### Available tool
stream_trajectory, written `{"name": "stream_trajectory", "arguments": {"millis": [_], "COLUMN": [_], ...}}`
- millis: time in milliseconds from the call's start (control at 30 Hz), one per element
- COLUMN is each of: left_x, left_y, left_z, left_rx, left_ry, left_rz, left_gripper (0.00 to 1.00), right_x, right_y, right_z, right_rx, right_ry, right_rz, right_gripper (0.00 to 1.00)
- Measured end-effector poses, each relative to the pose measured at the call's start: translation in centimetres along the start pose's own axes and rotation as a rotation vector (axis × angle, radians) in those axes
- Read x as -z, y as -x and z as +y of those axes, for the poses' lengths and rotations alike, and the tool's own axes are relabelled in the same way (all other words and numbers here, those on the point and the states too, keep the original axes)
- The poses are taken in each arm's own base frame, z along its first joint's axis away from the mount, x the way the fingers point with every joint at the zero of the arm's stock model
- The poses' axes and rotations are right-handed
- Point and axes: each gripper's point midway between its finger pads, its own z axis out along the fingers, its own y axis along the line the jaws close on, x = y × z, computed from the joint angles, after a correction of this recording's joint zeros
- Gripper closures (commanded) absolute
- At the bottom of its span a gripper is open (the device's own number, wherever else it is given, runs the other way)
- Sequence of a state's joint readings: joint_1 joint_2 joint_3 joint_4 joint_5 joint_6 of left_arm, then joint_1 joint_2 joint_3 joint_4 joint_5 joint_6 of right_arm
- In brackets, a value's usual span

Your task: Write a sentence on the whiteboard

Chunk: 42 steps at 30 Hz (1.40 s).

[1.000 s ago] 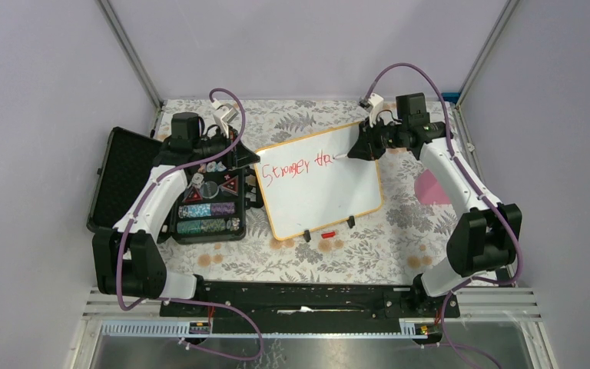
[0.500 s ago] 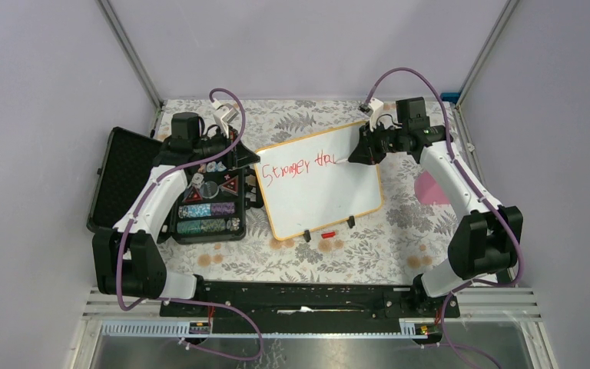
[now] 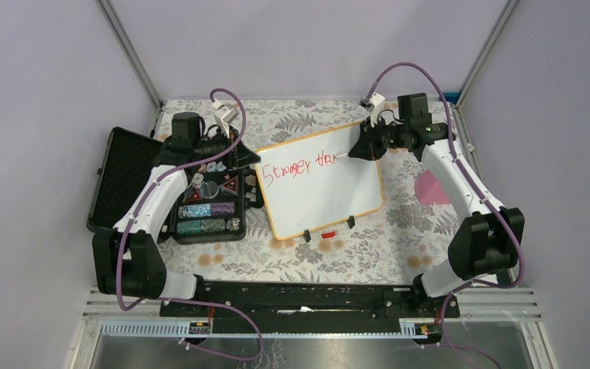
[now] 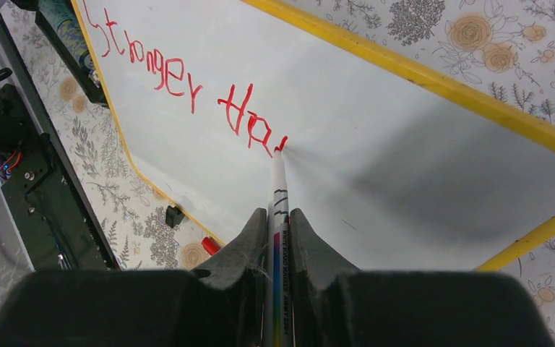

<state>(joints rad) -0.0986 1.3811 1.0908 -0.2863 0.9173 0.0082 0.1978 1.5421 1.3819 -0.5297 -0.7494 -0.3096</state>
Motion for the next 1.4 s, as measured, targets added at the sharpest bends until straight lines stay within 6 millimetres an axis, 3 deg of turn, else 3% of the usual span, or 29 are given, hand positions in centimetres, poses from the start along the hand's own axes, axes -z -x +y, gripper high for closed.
{"name": "stream_trajectory", "arguments": {"millis": [267,1400], "left_x": [0.0,0.0], "left_y": [0.0,0.0], "left_z": [0.0,0.0], "left_rx": [-0.001,-0.002], "left_ry": [-0.001,0.001], "left_rz": [0.0,0.0], "left_gripper": [1.0,1.0], "right_x": [0.3,0.7], "right_y": [0.9,0.6], "right_z": [-0.1,-1.7], "right_rx": [0.018,-0.004], "right_ry": [-0.013,-0.057], "right_rz": [-0.017,-0.014], "right_gripper": [1.0,1.0]}}
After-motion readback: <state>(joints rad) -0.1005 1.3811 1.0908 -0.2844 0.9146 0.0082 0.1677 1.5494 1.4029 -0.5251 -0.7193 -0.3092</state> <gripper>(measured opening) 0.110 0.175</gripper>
